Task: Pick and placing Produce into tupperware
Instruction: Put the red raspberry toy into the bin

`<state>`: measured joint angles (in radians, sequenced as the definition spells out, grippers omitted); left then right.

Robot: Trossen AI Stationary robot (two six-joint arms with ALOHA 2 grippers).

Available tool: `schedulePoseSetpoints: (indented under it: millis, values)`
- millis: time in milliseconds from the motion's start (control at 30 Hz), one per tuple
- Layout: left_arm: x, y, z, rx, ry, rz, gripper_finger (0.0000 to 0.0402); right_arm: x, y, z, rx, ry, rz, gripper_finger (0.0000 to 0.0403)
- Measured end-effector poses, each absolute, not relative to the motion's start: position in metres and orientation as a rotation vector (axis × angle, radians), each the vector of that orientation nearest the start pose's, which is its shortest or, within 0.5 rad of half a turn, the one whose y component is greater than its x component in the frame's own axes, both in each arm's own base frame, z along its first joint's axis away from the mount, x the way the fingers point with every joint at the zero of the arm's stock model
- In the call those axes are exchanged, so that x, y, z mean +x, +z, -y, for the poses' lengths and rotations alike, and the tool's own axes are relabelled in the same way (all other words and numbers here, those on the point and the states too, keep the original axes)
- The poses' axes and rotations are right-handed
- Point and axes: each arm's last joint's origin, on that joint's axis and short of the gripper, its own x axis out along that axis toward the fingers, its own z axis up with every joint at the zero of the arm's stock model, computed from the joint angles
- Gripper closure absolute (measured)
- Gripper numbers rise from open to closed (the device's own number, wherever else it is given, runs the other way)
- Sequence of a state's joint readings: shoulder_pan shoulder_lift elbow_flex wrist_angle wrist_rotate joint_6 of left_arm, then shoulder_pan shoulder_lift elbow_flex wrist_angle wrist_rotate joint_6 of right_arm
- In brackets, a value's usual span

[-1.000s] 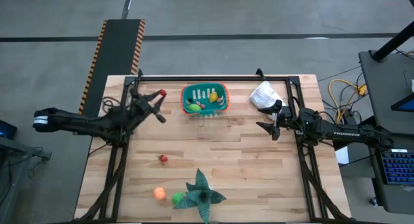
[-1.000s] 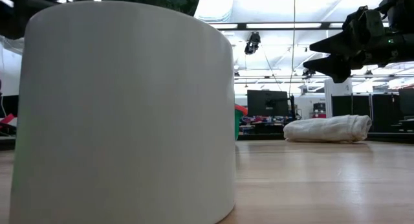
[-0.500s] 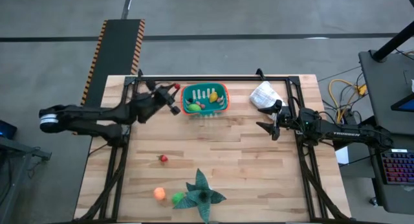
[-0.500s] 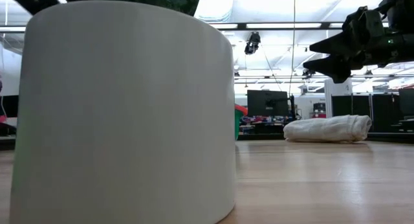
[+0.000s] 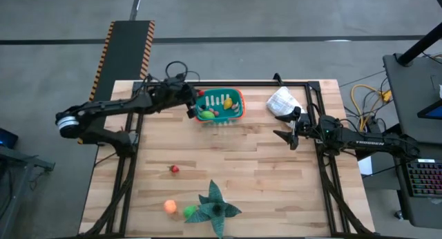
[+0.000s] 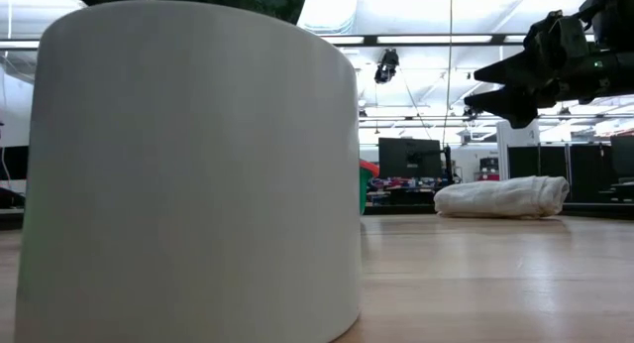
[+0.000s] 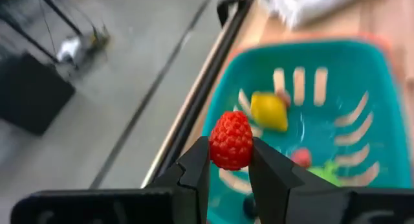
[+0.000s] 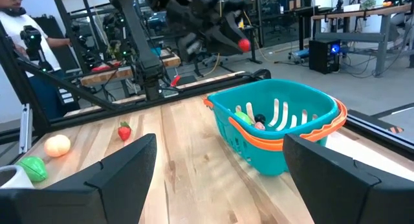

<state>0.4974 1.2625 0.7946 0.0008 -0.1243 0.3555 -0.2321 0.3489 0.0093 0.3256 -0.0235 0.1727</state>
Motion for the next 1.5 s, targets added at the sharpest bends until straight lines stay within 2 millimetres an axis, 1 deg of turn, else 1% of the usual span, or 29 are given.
schedulePoseSetpoints:
  millis: [167,400,633,1500]
  values:
    - [0.247,0.241,-0.142,0.262,0.486,-0.691,0.0336,0.117,0.167,0.027,0.173,-0.209,0.004,0.0076]
    - [0.256,0.221,-0.147,0.271,0.439,-0.763,0.0336,0.117,0.167,0.027,0.174,-0.21,-0.004,0.0076]
    - [0.259,0.211,-0.151,0.277,0.429,-0.806,0.0336,0.117,0.167,0.027,0.174,-0.21,-0.003,0.0076]
    - [0.259,0.211,-0.151,0.279,0.434,-0.805,0.0336,0.117,0.167,0.027,0.174,-0.21,-0.003,0.0076]
